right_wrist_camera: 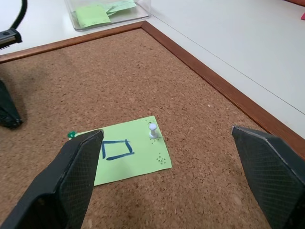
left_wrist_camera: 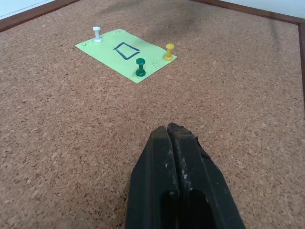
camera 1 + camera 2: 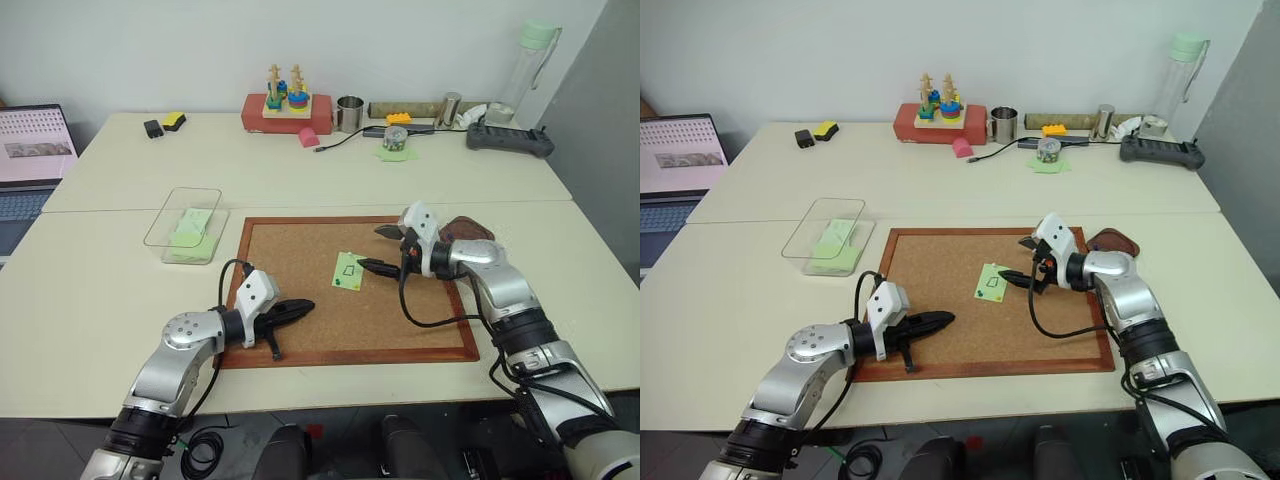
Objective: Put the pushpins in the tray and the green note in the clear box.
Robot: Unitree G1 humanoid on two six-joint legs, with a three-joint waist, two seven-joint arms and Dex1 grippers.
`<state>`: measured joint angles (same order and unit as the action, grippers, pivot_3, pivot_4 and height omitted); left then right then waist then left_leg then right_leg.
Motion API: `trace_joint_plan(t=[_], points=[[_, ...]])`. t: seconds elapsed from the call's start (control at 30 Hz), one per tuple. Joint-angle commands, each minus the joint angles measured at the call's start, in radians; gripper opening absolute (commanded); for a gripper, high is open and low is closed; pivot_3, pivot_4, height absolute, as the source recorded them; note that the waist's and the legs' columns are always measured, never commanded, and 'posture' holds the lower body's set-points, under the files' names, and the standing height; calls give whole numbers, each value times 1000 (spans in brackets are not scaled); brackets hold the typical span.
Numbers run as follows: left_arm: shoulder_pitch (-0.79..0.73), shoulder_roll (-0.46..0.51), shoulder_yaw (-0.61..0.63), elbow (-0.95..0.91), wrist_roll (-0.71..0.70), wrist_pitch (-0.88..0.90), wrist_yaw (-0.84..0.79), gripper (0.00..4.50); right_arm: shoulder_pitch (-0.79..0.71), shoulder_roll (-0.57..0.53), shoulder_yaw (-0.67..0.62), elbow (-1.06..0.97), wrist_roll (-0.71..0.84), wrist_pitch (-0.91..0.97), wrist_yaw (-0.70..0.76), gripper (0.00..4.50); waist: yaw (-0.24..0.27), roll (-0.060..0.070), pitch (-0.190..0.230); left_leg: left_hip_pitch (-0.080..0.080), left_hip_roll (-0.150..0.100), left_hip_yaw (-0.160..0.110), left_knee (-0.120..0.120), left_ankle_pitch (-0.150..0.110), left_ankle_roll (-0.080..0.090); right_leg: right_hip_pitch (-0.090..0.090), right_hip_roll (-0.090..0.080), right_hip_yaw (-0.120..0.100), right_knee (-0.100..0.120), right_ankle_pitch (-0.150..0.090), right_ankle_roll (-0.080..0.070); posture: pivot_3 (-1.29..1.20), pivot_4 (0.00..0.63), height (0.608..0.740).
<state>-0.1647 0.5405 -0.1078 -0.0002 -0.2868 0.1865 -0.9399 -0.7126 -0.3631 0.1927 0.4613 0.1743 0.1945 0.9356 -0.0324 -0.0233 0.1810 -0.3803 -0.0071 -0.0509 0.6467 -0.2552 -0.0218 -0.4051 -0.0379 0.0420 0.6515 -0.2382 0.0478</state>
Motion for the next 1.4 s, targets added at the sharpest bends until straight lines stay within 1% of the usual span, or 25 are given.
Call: trace_joint_plan(t=[0.03, 0.3, 0.37, 0.43, 0.53, 0.73, 0.8, 0.93, 1.0, 1.07, 1.4], points=[[31, 6, -1, 0, 19, 13, 14, 47, -56, 37, -2, 90, -31, -80, -8, 4500, 0, 0, 0, 0, 0, 0, 0, 0, 0, 0, 0, 0, 0, 0, 0, 0, 150, 740], [58, 11, 0, -34, 19, 26, 31, 47, -113, 99, 5, 245, -86, -168, -21, 4500, -2, 0, 0, 1, 0, -1, -1, 0, 0, 0, 0, 0, 2, 0, 0, 0, 150, 740], [62, 11, 1, -38, 19, 28, 36, 0, -127, 114, 0, 283, -97, -187, -30, 4141, -2, 0, 0, 1, 0, -1, -1, 0, 0, -1, 0, 0, 4, 0, 0, 0, 150, 740], [69, 12, 0, -46, 18, 31, 41, 0, -138, 127, 2, 314, -110, -209, -42, 3920, -3, 0, 0, 1, 0, -1, -1, 0, 0, -1, 0, 0, 5, 0, 0, 0, 150, 740], [76, 12, 0, -54, 17, 36, 45, 0, -146, 144, -2, 341, -121, -233, -51, 3200, -5, 0, 0, 2, 0, -1, -1, 0, 0, -1, 0, 0, 6, 0, -1, 0, 150, 740], [82, 13, 0, -59, 19, 43, 52, 0, -147, 161, -3, 367, -135, -262, -61, 2002, -9, 0, 0, 2, 0, -2, -1, 0, 0, -1, 0, 0, 6, -1, -1, 0, 150, 740], [82, 13, -1, -60, 19, 45, 52, 0, -144, 163, -4, 368, -136, -265, -61, 1686, -9, 0, 0, 2, 0, -2, -1, 0, 0, -1, 0, 0, 6, -1, -1, 0, 150, 740], [81, 11, -3, -57, 20, 47, 52, 0, -131, 159, -2, 361, -141, -264, -51, 795, -9, 0, 0, 2, 0, -2, -1, 0, 0, -1, 0, 0, 6, -1, -1, 0, 150, 740], [80, 11, -3, -56, 21, 47, 52, 0, -128, 159, -5, 357, -143, -263, -46, 497, -9, 0, 0, 2, 0, -2, -1, 0, 0, -1, 0, 0, 6, -1, -1, 0, 150, 740], [80, 11, -4, -53, 22, 47, 52, 0, -122, 157, -3, 350, -146, -265, -34, 10, -9, 0, 0, 2, 0, -2, -1, 0, 0, -1, 0, 0, 6, -1, -1, 0, 150, 740], [87, 19, -5, -49, 28, 52, 50, 0, -109, 154, -33, 261, -105, -231, -8, 10, -9, 0, 0, 2, 0, -3, -1, 0, 0, -1, 0, 0, 7, -1, -1, 0, 150, 740]])
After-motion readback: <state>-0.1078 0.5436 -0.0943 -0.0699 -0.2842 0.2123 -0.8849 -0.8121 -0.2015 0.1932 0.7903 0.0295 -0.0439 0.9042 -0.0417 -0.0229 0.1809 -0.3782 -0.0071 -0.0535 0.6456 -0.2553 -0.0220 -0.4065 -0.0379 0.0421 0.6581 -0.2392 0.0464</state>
